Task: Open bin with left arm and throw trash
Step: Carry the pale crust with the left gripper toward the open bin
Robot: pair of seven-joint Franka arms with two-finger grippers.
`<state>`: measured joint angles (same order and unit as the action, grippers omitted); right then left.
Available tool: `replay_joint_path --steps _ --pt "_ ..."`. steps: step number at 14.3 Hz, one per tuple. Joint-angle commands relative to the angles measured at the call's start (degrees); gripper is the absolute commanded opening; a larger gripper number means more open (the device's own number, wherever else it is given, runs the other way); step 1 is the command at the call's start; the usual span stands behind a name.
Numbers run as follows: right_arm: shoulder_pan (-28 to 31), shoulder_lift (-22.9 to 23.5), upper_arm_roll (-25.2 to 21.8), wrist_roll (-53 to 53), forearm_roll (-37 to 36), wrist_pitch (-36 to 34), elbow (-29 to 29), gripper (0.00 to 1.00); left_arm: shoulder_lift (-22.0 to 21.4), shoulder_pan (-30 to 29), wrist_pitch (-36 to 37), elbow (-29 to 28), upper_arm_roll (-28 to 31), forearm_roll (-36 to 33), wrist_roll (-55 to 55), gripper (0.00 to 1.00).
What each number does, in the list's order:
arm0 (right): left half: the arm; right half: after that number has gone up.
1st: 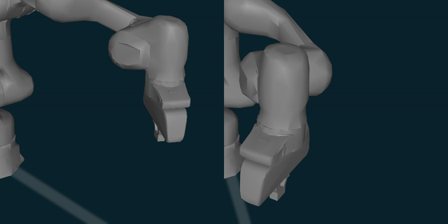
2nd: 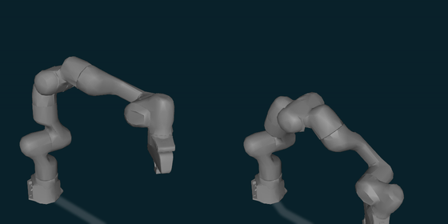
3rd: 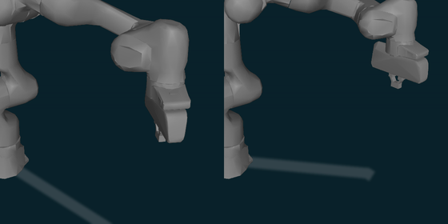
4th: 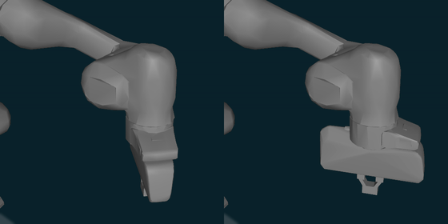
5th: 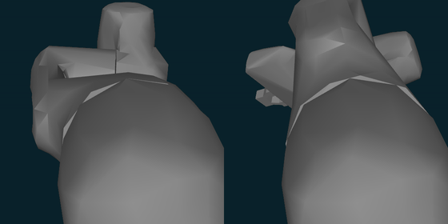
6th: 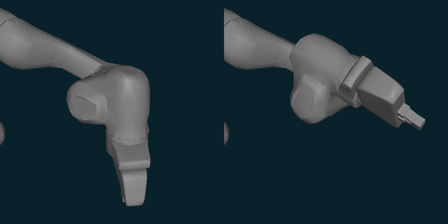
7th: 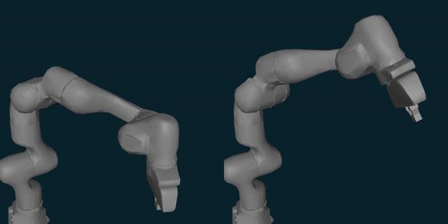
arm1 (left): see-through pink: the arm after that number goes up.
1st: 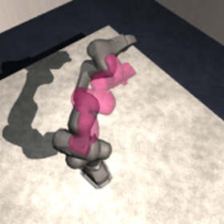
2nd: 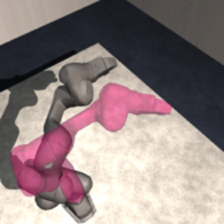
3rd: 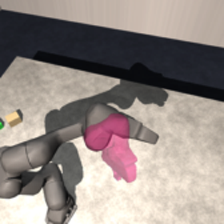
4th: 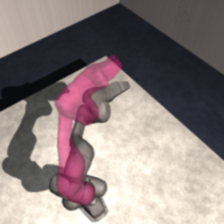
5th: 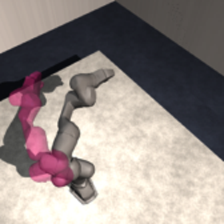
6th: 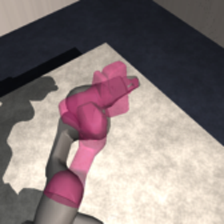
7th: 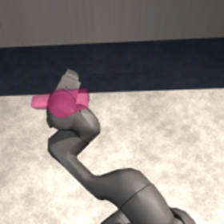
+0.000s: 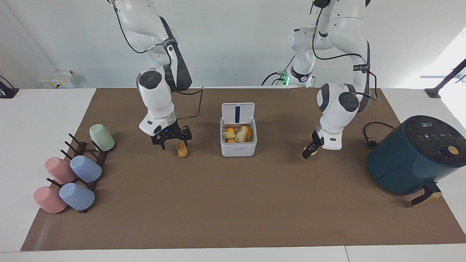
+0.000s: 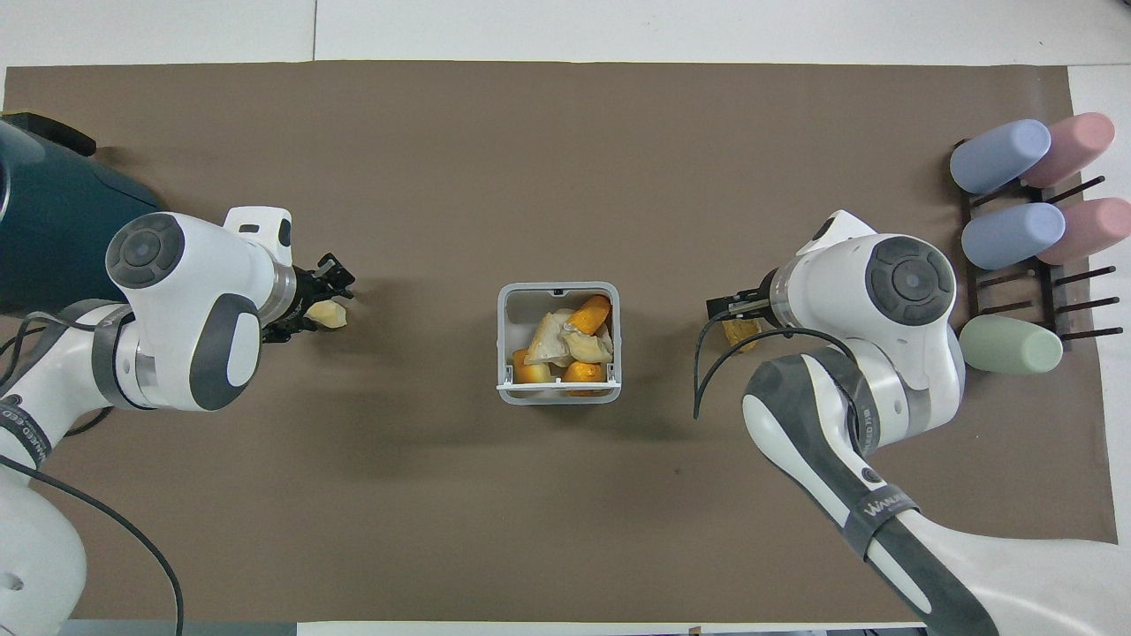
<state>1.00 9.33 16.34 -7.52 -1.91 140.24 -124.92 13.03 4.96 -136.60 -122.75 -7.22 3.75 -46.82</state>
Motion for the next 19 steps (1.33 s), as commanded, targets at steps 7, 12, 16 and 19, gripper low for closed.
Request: replay_joint_path --steps 7,12,16,19 --pt "-1.0 1.0 0.2 0.8 -1.2 3.1 -1.6 0.00 -0.5 -0.1 -1.2 -0.3 0.2 -1.7 -1.1 0.04" --pt "-0.7 1.0 0.2 0.3 -1.1 2.9 -1.0 0.00 -0.2 0.9 7.9 9.5 -0.2 -4.5 1.2 0.00" --pt "0.9 0.2 0.2 0.2 -1.1 1.4 1.2 0.00 1.0 7.1 24.1 26.4 -0.9 -1.9 2.8 0.00" --pt "3.2 -2.6 0.3 0.3 -0.9 -5.6 5.8 0.00 0.5 15.1 22.7 27.0 -1.2 0.5 6.0 0.00"
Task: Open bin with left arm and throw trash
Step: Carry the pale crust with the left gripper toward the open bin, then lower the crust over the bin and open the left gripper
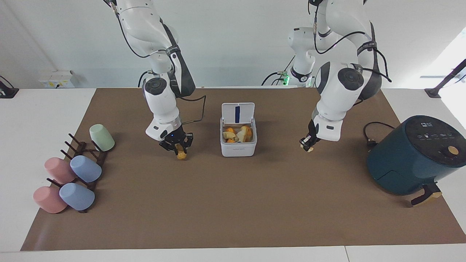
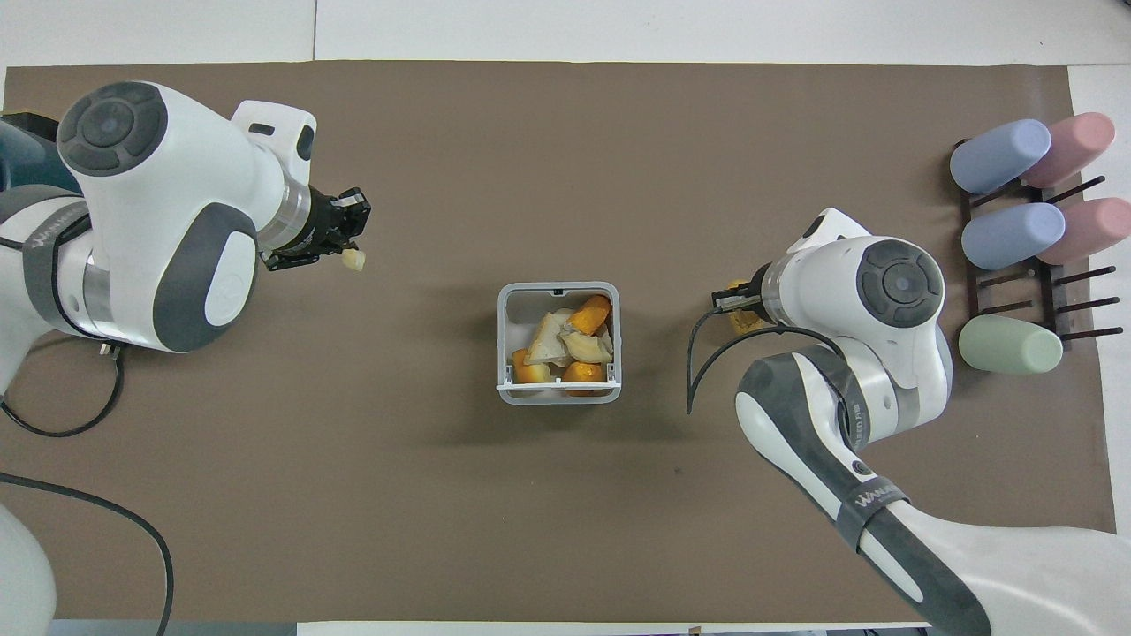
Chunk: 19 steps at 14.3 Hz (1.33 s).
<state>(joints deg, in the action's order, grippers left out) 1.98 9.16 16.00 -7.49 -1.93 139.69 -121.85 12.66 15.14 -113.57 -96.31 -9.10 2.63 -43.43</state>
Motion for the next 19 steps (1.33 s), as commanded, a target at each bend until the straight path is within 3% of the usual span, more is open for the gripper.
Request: replay_joint_path --steps 1,7,8,9,10,19 --pt "2.3 -3.3 0.6 0.3 -0.4 -7.4 4.2 0.00 0.7 6.6 -2.6 -0.3 0.7 2.5 3.3 0.00" --pt "2.3 -6.6 0.7 -0.2 1.0 -21.3 12.7 0.00 1.5 13.5 -10.1 -4.4 0.8 2.8 10.3 0.00" --pt "2.3 -6.8 0.7 -0.2 1.7 -23.3 14.2 0.00 1.5 13.6 -10.3 -4.8 0.8 2.7 10.3 0.27" --pt "2.3 -7.1 0.6 -0.2 1.9 -25.1 15.3 0.00 1.5 13.7 -10.3 -5.0 0.8 2.8 10.2 0.72" --pt "2.3 -7.6 0.5 -0.2 1.9 -26.0 15.6 0.00 1.4 14.3 -10.2 -5.1 0.8 2.8 10.1 1.00" --pt "1.7 -8.5 0.5 -2.1 2.3 -26.3 15.4 0.00 1.3 14.7 -9.7 -5.0 0.7 2.8 9.9 1.00"
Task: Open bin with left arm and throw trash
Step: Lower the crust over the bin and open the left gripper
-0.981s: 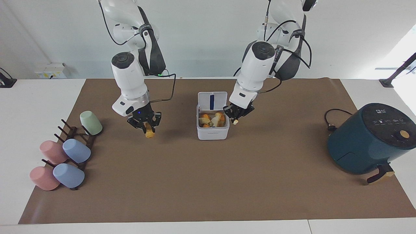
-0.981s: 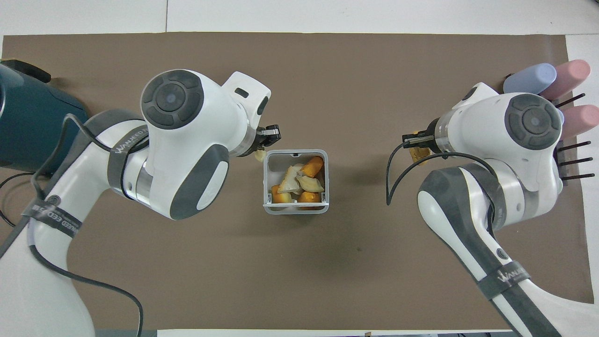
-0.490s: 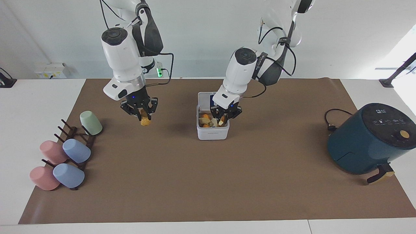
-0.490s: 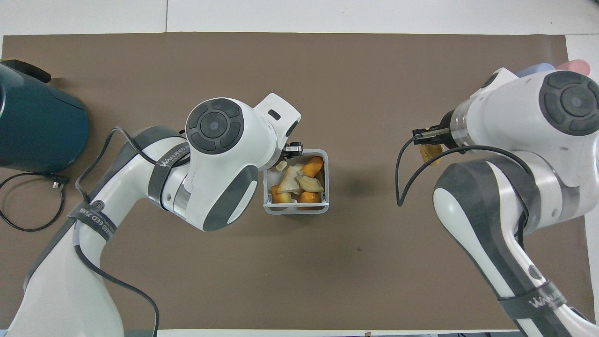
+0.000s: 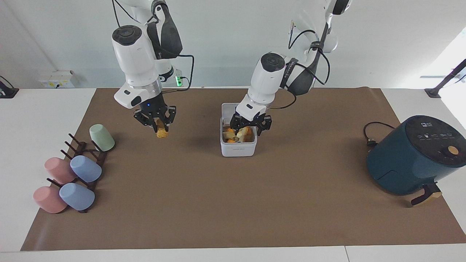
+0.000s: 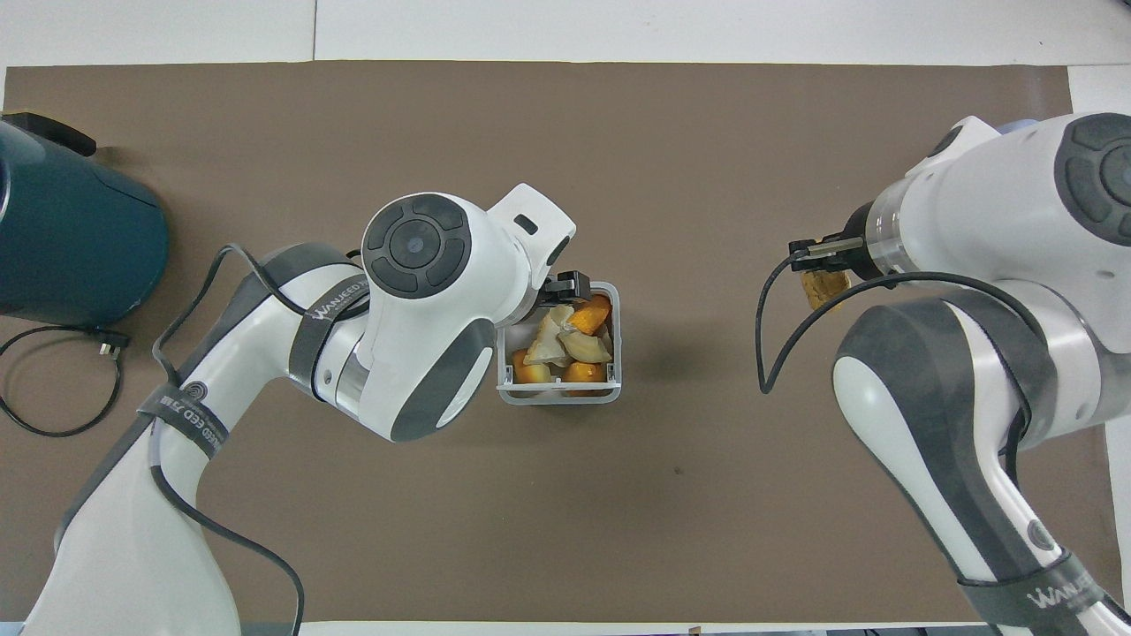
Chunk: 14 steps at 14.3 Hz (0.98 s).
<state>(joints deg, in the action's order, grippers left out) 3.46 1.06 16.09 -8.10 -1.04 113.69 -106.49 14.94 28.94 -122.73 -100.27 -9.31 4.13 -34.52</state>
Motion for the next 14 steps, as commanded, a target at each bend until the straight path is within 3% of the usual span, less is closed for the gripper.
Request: replay_joint_path --steps 1,9,14 --pt "0.1 -0.4 0.4 -1.9 1.8 -0.2 0.1 0.00 -0.9 0.9 -0.5 -1.1 0.9 1.3 0.9 1.00" --pt "-1.0 -0.6 1.0 -5.1 2.1 0.2 -0.1 0.00 -1.1 -0.4 0.7 0.9 1.0 1.7 1.2 1.00" --pt "-5.6 0.7 2.2 -18.0 4.7 7.1 -0.3 0.00 -2.1 -10.5 17.8 11.0 1.8 1.1 10.0 1.00"
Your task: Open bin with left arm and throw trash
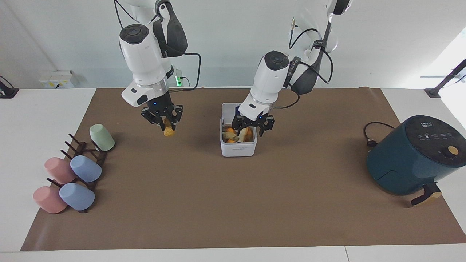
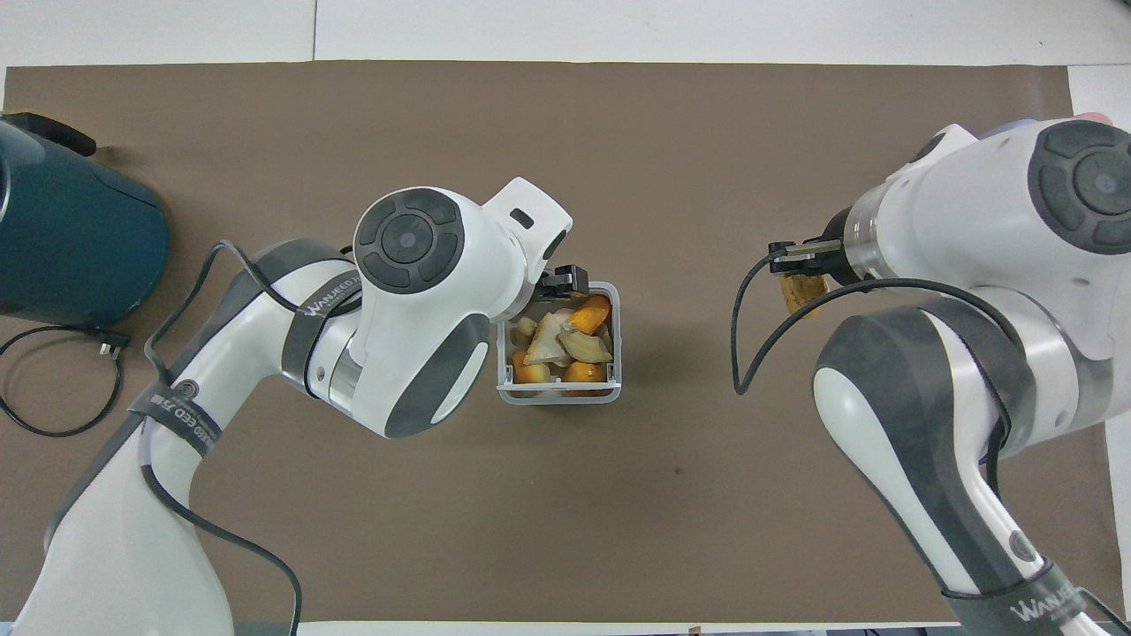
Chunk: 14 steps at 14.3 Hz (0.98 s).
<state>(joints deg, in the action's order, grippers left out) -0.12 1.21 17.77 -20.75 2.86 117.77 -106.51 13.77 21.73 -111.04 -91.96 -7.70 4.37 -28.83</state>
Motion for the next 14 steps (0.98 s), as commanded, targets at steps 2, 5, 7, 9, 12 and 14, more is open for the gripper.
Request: replay_joint_path --steps 2,5,7,9,12,14 --pt "-6.6 1.7 0.6 -14.1 0.8 6.2 -0.3 0.00 -4.5 -7.0 12.1 3.7 0.2 -1.4 12.3 1.00" --pt "-12.3 3.9 0.5 -21.9 0.8 10.7 -0.5 0.00 -8.9 -11.6 20.1 3.6 0.2 -2.4 21.3 1.00" --pt "-14.3 5.6 0.6 -24.5 0.8 13.7 -0.8 0.00 -11.3 -12.9 23.7 3.6 0.3 -4.2 24.7 1.00" --pt "-17.1 7.6 0.5 -26.2 0.7 15.4 -1.2 0.00 -13.6 -13.6 26.9 3.4 1.1 -4.5 24.9 1.00" --pt "-17.1 7.1 0.5 -26.2 0.7 15.1 -2.5 0.00 -15.8 -13.6 28.1 1.4 1.3 -4.5 23.7 1.00" --pt "-17.0 7.1 0.5 -26.2 0.7 14.9 -2.3 0.89 -15.8 -13.6 27.8 1.3 1.2 -4.5 22.9 1.00"
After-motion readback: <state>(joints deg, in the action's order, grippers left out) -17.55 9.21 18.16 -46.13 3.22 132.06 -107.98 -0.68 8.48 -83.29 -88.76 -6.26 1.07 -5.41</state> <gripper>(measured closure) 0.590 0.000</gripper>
